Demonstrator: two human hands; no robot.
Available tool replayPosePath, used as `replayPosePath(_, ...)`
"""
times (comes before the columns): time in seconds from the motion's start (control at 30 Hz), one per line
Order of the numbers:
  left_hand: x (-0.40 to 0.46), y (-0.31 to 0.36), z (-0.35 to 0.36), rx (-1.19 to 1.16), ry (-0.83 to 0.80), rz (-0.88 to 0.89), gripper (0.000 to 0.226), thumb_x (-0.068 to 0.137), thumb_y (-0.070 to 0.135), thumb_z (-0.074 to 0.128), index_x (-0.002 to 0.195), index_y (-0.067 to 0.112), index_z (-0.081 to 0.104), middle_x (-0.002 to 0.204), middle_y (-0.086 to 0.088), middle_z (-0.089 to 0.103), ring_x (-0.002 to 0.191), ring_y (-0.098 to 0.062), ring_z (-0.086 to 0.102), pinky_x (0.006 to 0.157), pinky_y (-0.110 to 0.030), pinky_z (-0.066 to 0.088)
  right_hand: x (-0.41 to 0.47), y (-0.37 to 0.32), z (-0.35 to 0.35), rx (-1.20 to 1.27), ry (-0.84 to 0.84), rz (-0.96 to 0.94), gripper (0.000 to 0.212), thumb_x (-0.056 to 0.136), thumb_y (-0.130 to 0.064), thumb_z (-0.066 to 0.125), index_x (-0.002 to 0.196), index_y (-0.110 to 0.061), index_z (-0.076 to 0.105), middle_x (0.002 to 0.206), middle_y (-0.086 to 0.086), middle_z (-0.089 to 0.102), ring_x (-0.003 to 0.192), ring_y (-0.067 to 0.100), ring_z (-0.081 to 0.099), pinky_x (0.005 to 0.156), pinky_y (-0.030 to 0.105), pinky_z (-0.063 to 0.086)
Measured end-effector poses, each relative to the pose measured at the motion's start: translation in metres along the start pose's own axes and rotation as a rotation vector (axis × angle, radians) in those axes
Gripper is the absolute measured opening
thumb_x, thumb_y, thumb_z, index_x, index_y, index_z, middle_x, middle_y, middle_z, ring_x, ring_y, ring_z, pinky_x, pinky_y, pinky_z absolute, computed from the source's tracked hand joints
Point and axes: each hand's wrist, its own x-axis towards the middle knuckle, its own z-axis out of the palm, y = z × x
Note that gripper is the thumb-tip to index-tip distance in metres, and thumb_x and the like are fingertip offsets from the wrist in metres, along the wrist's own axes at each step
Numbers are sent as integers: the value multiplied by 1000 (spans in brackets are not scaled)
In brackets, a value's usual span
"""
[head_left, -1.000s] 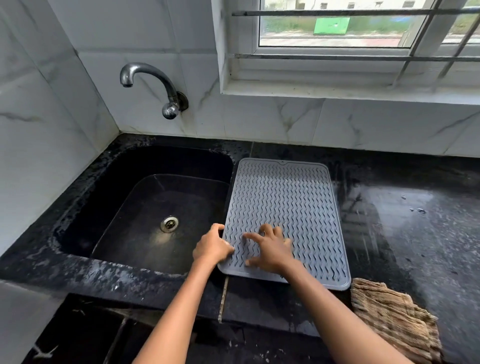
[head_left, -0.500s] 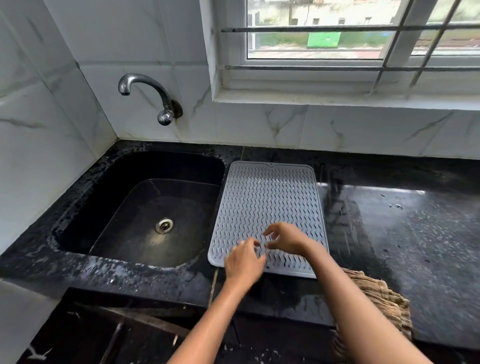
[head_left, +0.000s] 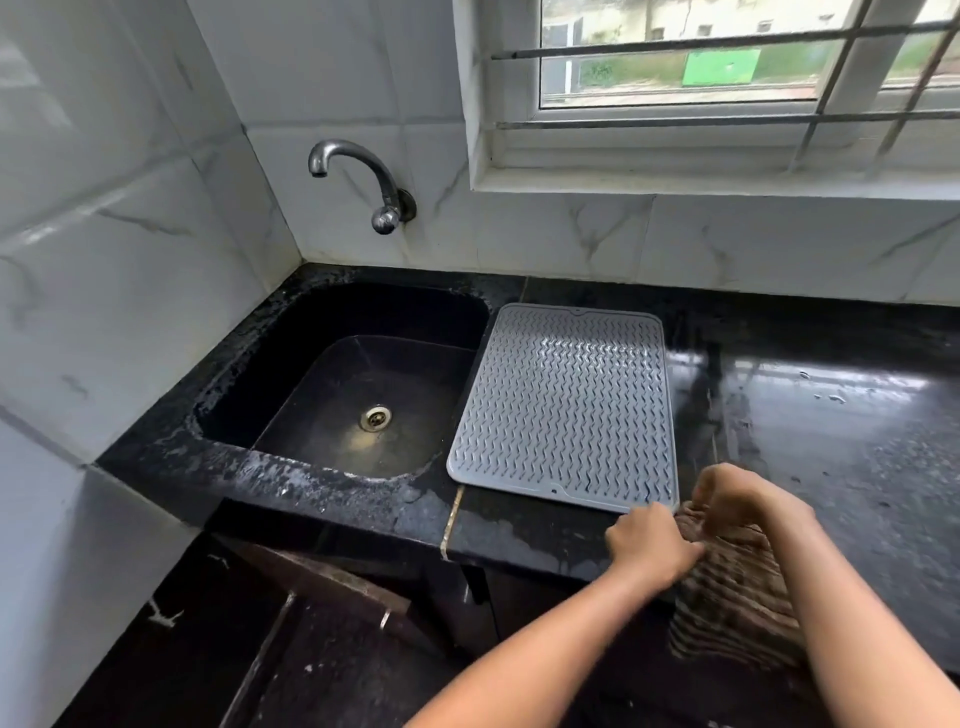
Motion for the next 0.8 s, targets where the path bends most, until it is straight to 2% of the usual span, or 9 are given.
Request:
replayPosePath(0.13,-2,6,11,-20,-4,-16,49,80,43,66,113,8,60,121,-17,65,116,-37,59,92,-42,48,-3,13,6,0,-53,29,39,53,-9,77,69,-23,45,99,6,60,107,26,59,92,41,50)
replayPosePath(0.2,-1,3,11,-40,-54,-52,52,79,46,67,115,8,62,123,-16,64,117,-35,59,93,-41,48,-5,13,9,-9,-93,25,41,54,-7,78,71,-24,44,98,5,60,104,24,58,95,42,47)
replayPosePath(0.3,-2,-2,7,-100,-129,-95,51,76,44,70,109,5,67,118,-18,67,113,-32,62,92,-40,50,-16,9,7,-30,-188,-33,30,61,-10,82,63,-21,54,73,-1,60,69,15,57,63,20,48)
replayPosePath(0.37,-1,-8,-2,-181,-173,-57,30,77,34,71,80,4,69,88,-17,70,85,-26,66,74,-37,50,-25,2,-4,-66,-286,-72,18,71,-16,80,72,-18,62,56,-6,61,49,8,54,41,12,42)
replayPosePath(0.43,0,-12,-18,-277,-219,-13,32,82,24,70,57,13,54,61,-6,52,57,-14,46,55,-31,35,-30,-5,-19,-76,-324,-159,19,75,-24,78,89,-14,69,70,-3,67,64,9,59,58,19,51)
replayPosePath(0.5,-1,-15,-45,-334,-228,47,22,86,19,66,67,18,56,74,-5,55,65,-12,47,54,-26,33,-35,-12,-34,69,-338,-246,20,78,-24,76,94,-12,71,90,2,67,84,15,59,82,32,52)
replayPosePath(0.57,-3,-16,-80,-393,-191,105,4,88,17,65,91,16,63,94,-5,59,85,-14,54,61,-20,39,-42,-21,-45,360,-359,-326,7,81,-18,72,88,-17,71,87,-4,69,90,12,59,78,28,50)
replayPosePath(0.63,-3,-17,-113,-461,-117,180,17,89,17,64,105,17,60,101,-5,61,88,-13,56,64,-15,42,-48,-32,-52,627,-385,-430,12,83,-12,70,93,-17,70,85,-9,72,91,9,61,77,24,44)
replayPosePath(0.8,-13,-15,-182,-609,74,338,12,91,21,63,101,18,58,95,-2,67,77,-5,61,61,-13,49,-64,-68,-76,1022,-279,-691,50,71,-12,72,117,3,61,115,24,65,105,32,59,100,45,42)
